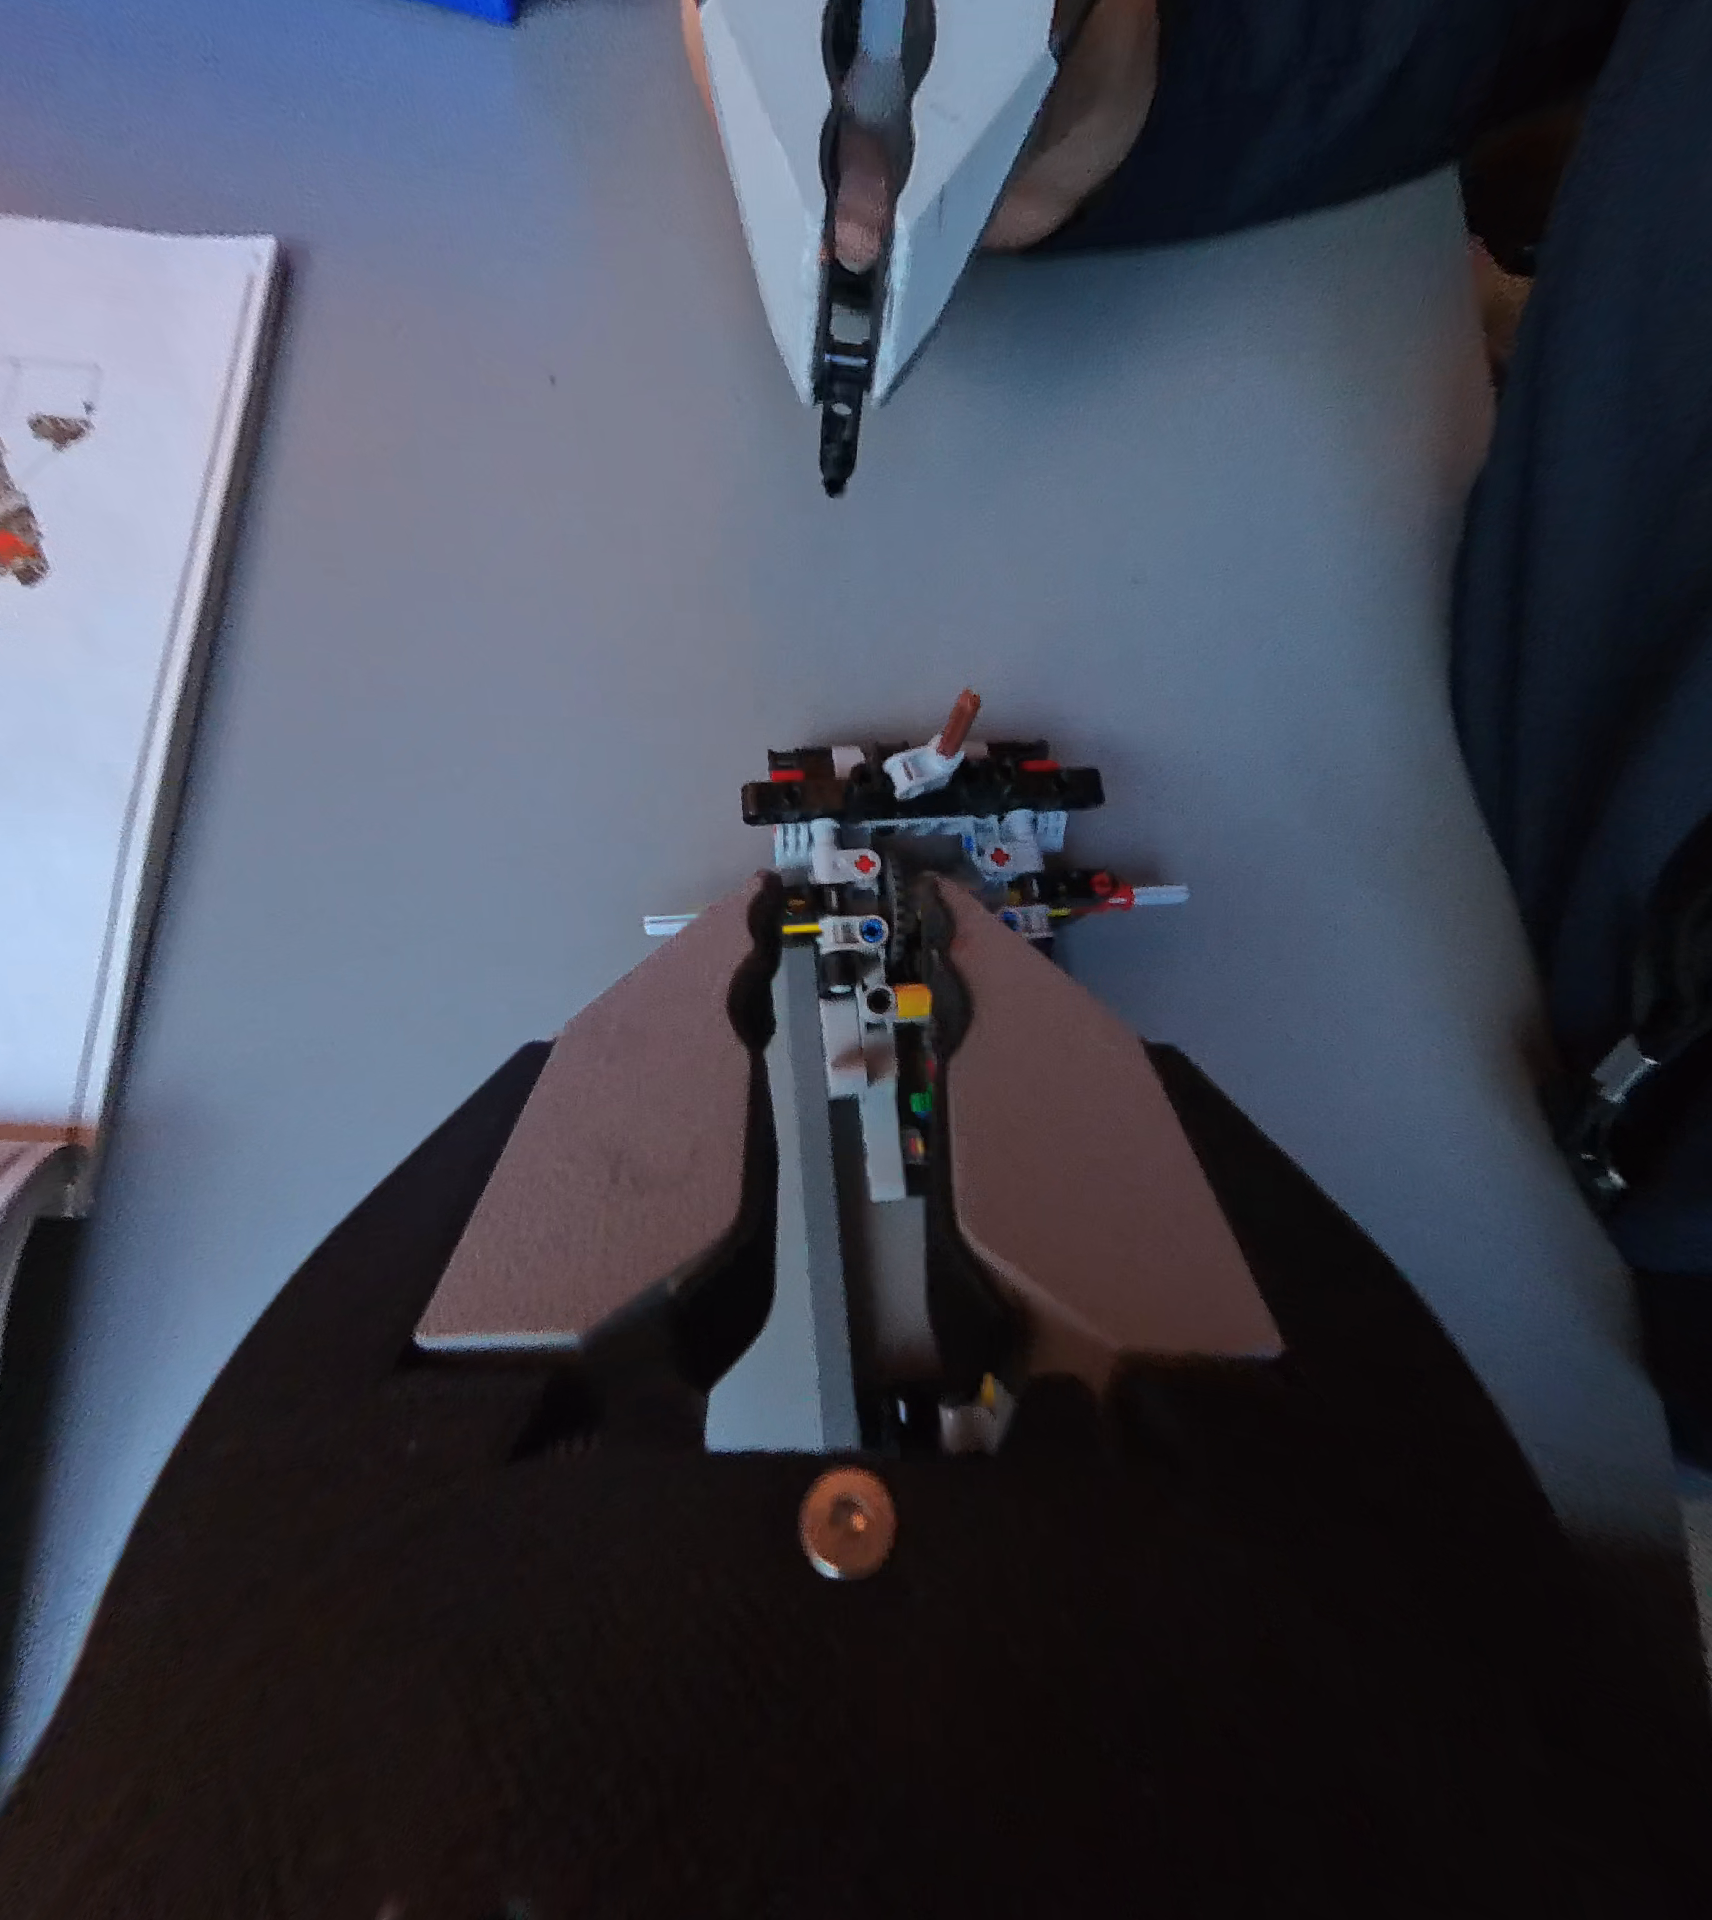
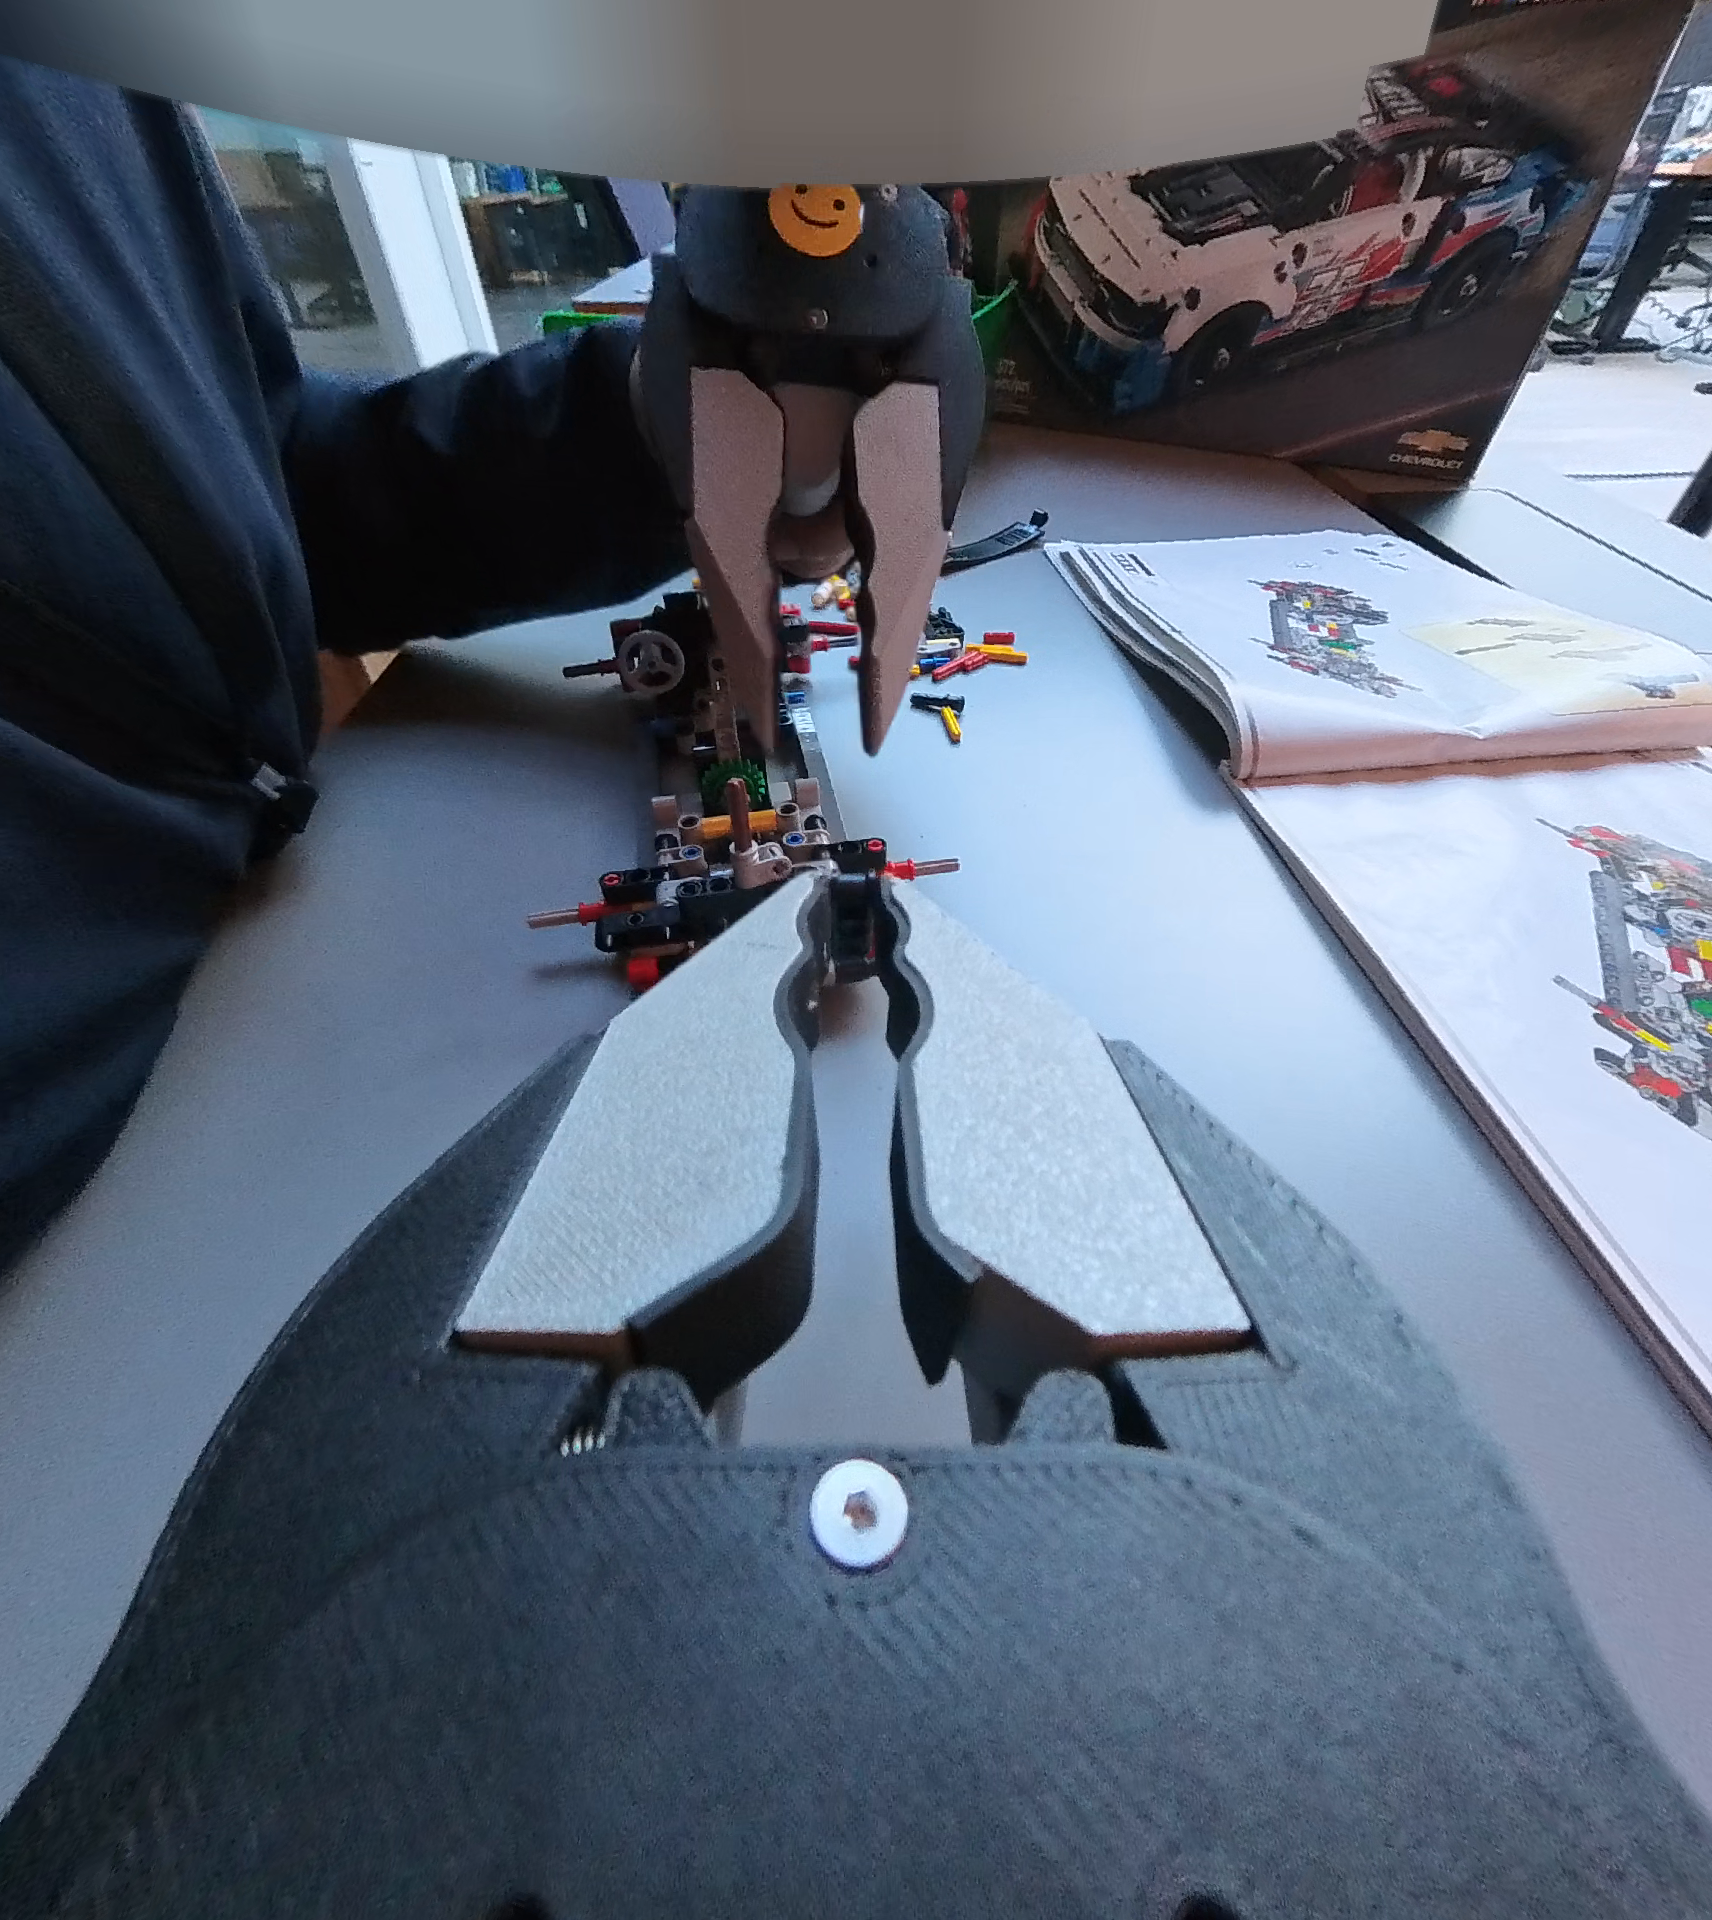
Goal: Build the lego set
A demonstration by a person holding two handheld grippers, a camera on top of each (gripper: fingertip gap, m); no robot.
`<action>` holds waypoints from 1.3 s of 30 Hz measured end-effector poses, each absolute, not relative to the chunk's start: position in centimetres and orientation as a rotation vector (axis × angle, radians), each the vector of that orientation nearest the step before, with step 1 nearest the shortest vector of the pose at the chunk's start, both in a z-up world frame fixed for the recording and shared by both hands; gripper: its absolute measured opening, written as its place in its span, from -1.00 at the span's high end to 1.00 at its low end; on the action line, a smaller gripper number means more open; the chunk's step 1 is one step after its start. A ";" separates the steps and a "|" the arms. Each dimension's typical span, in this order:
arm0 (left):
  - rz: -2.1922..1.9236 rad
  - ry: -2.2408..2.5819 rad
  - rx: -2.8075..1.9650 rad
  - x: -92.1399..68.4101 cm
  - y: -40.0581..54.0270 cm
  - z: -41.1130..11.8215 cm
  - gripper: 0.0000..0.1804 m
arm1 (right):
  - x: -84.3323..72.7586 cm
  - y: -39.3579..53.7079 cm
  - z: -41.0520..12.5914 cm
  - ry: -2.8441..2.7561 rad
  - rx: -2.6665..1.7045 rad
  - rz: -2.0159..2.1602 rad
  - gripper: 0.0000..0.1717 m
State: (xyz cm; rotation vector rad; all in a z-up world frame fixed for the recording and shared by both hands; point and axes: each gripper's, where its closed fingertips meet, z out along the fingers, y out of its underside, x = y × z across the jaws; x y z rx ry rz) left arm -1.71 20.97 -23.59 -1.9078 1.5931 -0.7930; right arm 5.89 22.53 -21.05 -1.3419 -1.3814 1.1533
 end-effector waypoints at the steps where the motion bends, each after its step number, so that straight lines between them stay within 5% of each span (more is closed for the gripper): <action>1: -0.781 1.577 -1.900 -1.7 21.3 -23.6 0.76 | 5.9 22.5 -21.0 -1.378 -1.340 1.163 0.95; 5: -0.842 1.525 -1.991 -2.0 21.1 -24.0 0.64 | 6.1 22.5 -20.8 -1.372 -1.335 1.174 0.95; 10: -0.732 1.480 -2.165 -3.5 21.0 -25.4 0.25 | 6.0 22.3 -21.1 -1.396 -1.337 1.164 0.95; 20: -0.395 1.670 -2.339 -4.0 19.2 -29.3 0.00 | 6.8 22.1 -20.9 -1.391 -1.337 1.143 0.95; 25: -0.390 1.686 -2.341 -3.9 19.2 -29.3 0.00 | 7.1 22.0 -20.9 -1.397 -1.337 1.121 0.95; 28: -0.444 1.713 -2.303 -3.5 18.7 -29.1 0.21 | 7.1 21.8 -21.0 -1.417 -1.332 1.107 0.95; 39: -0.518 1.678 -2.282 -3.6 18.9 -29.0 0.25 | 7.2 21.2 -21.3 -1.446 -1.330 1.105 0.95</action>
